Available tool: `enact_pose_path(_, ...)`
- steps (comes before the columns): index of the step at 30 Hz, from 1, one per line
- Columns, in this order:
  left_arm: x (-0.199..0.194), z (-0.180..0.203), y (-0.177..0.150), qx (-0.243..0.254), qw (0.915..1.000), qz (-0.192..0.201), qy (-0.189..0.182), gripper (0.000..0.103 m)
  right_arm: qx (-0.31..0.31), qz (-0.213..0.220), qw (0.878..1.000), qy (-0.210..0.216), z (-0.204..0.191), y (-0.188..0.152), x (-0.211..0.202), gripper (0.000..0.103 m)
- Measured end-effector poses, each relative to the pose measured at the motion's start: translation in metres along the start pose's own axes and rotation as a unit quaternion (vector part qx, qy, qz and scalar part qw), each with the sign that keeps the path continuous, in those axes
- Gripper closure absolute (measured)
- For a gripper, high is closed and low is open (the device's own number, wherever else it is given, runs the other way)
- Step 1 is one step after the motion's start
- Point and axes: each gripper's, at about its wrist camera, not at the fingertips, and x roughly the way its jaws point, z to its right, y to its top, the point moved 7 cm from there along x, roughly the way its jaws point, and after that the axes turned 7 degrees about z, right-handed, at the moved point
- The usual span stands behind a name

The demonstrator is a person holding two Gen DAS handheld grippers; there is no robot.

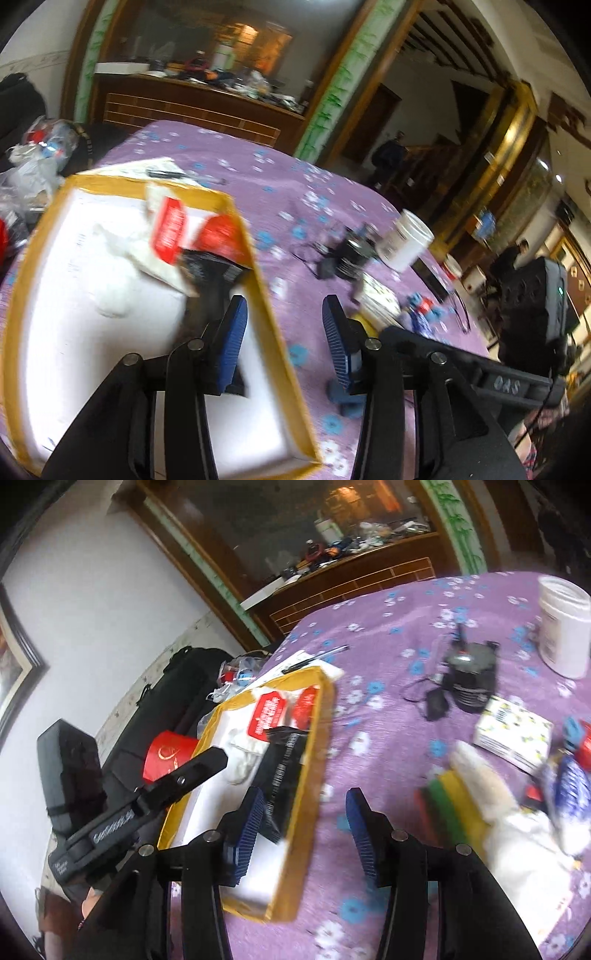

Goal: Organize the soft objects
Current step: 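Move the left tool to the blue fuzzy toy while the right tool reaches a white cloth, then close the left tool on the blue knitted toy while the right tool grasps the white cloth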

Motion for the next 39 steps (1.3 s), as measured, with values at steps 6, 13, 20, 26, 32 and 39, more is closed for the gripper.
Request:
enact_pose_path(6, 0.012, 0.046, -0.03, 0.05, 0.9978, -0.037, -0.025, 0.063, 0.042, 0.021, 0.999, 0.005, 0.033, -0.004, -0.034, 0.053)
enact_pose_path(13, 0.034, 0.089, -0.076, 0.104, 0.9872, -0.109, -0.054, 0.063, 0.073, 0.058, 0.996, -0.003, 0.068, -0.004, -0.075, 0.047)
enact_pose_path(20, 0.049, 0.101, -0.098, 0.144, 0.981, -0.128, -0.017, 0.05, 0.094, 0.078, 0.992, -0.03, 0.108, -0.007, -0.099, 0.043)
enact_pose_path(26, 0.055, 0.1, -0.1, 0.161, 0.9789, -0.125, 0.013, 0.049, 0.094, 0.053, 0.993, -0.044, 0.124, -0.023, -0.091, 0.04)
enact_pose_path(32, 0.069, 0.094, -0.099, 0.166, 0.9789, -0.111, 0.043, 0.062, 0.038, 0.044, 0.995, -0.079, 0.115, -0.031, -0.08, 0.039)
enact_pose_path(39, 0.061, 0.088, -0.087, 0.139, 0.9862, -0.081, 0.036, 0.068, -0.034, 0.032, 0.992, -0.119, 0.109, -0.041, -0.063, 0.051)
